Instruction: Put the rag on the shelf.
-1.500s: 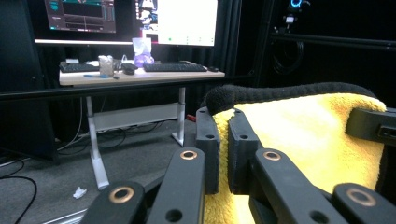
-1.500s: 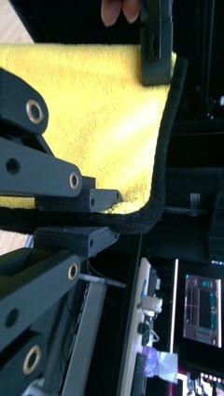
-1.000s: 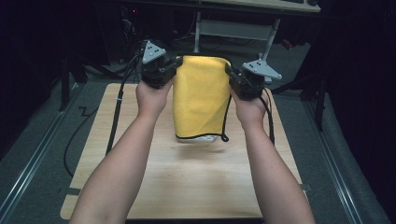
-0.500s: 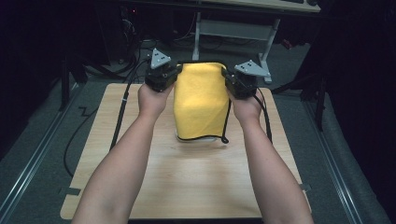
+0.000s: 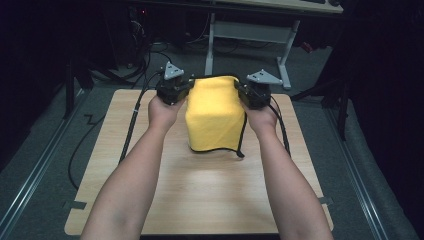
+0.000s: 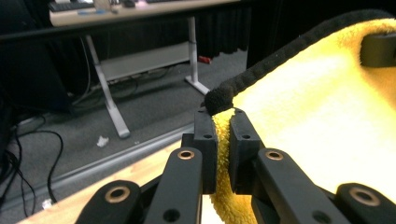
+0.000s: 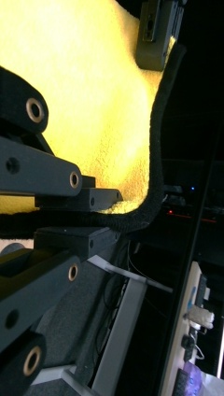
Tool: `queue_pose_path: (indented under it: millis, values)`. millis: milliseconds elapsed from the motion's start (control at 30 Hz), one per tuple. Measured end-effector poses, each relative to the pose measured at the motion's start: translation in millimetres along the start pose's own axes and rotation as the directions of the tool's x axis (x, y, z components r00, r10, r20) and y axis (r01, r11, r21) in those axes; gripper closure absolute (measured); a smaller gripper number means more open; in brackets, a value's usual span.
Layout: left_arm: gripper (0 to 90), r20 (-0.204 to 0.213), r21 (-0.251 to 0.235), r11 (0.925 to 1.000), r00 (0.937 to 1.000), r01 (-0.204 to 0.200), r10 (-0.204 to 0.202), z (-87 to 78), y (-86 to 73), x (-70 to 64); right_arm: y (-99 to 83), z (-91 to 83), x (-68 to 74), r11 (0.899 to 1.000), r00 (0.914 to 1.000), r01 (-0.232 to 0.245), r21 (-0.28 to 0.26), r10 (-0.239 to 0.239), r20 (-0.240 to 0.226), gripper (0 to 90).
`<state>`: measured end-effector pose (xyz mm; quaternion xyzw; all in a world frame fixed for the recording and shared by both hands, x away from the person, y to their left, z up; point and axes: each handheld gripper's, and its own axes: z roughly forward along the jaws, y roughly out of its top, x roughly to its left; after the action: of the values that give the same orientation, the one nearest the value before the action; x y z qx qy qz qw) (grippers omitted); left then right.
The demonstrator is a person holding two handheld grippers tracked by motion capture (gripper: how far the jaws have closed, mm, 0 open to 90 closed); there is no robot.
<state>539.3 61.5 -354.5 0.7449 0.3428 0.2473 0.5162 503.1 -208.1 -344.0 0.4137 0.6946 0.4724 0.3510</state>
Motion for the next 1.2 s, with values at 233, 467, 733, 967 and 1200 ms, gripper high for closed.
queue_pose_path:
  millis: [233, 467, 733, 967, 1200]
  values:
    - [83.4, 0.030, 0.036, 0.9992, 0.9994, 0.015, -0.017, 10.4, -12.4, 1.7, -13.0, 4.3, -5.7, 0.999, 0.9998, -0.002, 0.038, 0.003, -0.019, 83.2]
    - [83.1, 0.060, 0.084, 0.9961, 0.9977, 0.027, -0.032, 20.5, -27.8, 3.2, -25.9, 9.2, -9.0, 0.997, 0.9996, 0.007, 0.081, -0.005, -0.028, 83.1]
    - [82.4, 0.097, 0.137, 0.9881, 0.9918, 0.070, -0.083, 28.8, -46.3, 8.4, -40.0, 15.6, -14.1, 0.991, 0.9971, -0.022, 0.132, 0.032, -0.069, 82.5]
    - [82.8, 0.117, 0.167, 0.9838, 0.9895, 0.065, -0.085, 34.4, -57.0, 4.3, -53.6, 18.2, -18.7, 0.986, 0.9963, -0.016, 0.167, 0.030, -0.080, 82.3]
    - [82.8, 0.132, 0.196, 0.9770, 0.9851, 0.083, -0.110, 37.7, -72.3, 1.7, -71.1, 20.6, -19.4, 0.979, 0.9939, -0.047, 0.197, 0.065, -0.089, 82.1]
